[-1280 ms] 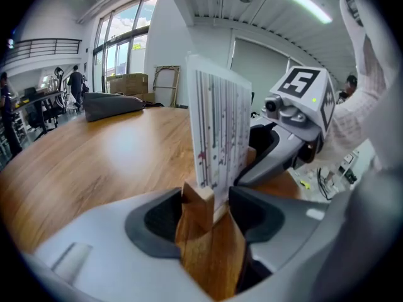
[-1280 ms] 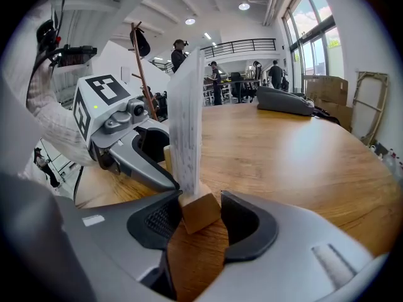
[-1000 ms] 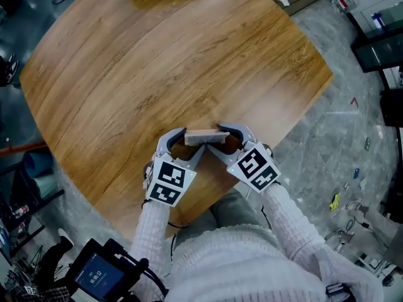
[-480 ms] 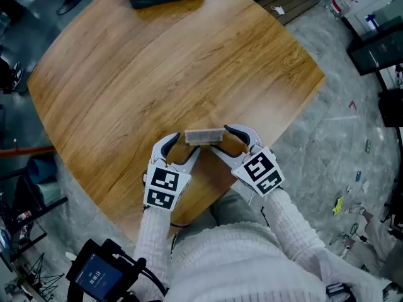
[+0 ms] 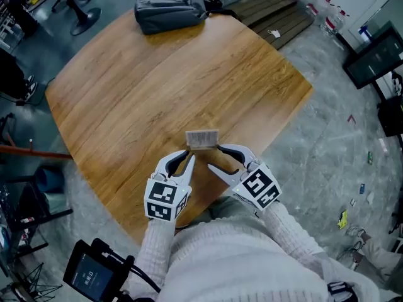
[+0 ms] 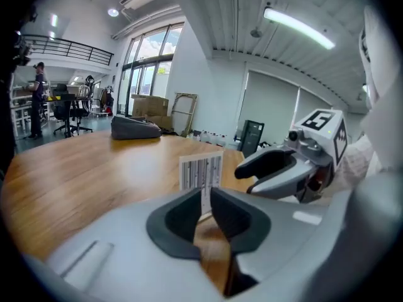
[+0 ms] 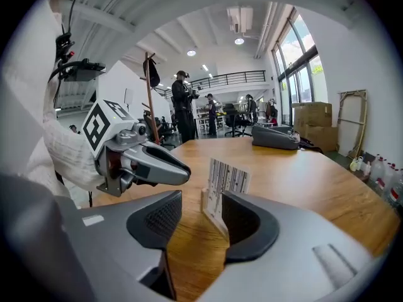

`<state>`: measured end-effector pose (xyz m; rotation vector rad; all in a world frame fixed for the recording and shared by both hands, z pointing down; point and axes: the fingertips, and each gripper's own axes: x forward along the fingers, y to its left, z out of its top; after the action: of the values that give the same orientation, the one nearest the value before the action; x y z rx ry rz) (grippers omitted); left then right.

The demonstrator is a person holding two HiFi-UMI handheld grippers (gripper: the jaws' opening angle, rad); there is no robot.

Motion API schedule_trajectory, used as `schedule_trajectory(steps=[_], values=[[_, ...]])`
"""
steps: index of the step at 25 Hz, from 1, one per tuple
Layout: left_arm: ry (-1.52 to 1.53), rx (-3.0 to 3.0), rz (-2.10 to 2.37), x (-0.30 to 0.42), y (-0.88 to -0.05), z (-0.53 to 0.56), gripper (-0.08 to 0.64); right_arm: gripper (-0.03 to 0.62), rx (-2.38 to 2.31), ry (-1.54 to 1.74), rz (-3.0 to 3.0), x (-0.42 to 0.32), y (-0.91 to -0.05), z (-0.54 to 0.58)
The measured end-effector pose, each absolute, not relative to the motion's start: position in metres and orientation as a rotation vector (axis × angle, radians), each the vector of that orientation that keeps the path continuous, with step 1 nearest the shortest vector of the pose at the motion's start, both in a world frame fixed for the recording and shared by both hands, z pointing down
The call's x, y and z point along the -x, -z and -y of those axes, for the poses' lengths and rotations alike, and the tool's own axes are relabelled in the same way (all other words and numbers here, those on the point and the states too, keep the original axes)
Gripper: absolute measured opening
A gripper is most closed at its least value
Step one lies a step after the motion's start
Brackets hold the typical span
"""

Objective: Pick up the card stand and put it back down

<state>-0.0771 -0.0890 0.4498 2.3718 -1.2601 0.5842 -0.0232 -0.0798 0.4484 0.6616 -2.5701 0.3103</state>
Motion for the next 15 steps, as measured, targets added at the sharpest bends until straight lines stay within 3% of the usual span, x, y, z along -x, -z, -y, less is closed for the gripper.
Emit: schedule_trajectory(steps=[4, 8, 12, 15], values=[[-0.602, -2.409, 1.244, 0.066, -0.441, 0.073, 0.011, 0.121, -0.649, -0.317, 2.611, 0.028, -0.435, 0.067], [-0.626, -2.43, 1.218, 0.053, -0.443, 0.052, 0.009, 0.11, -0.612, -0.352, 2.66, 0.028, -0.429, 0.056], [-0.662, -2.432, 1.218, 0.044, -0.445, 0.034, 0.009, 0.0, -0.679, -0.334, 2.687, 0.019, -0.421, 0.049], [-0.643, -2.418, 1.217, 0.045, -0.447, 0.034, 0.008, 0.0, -0.683, -0.382, 2.72, 0.018, -0.417, 0.045]])
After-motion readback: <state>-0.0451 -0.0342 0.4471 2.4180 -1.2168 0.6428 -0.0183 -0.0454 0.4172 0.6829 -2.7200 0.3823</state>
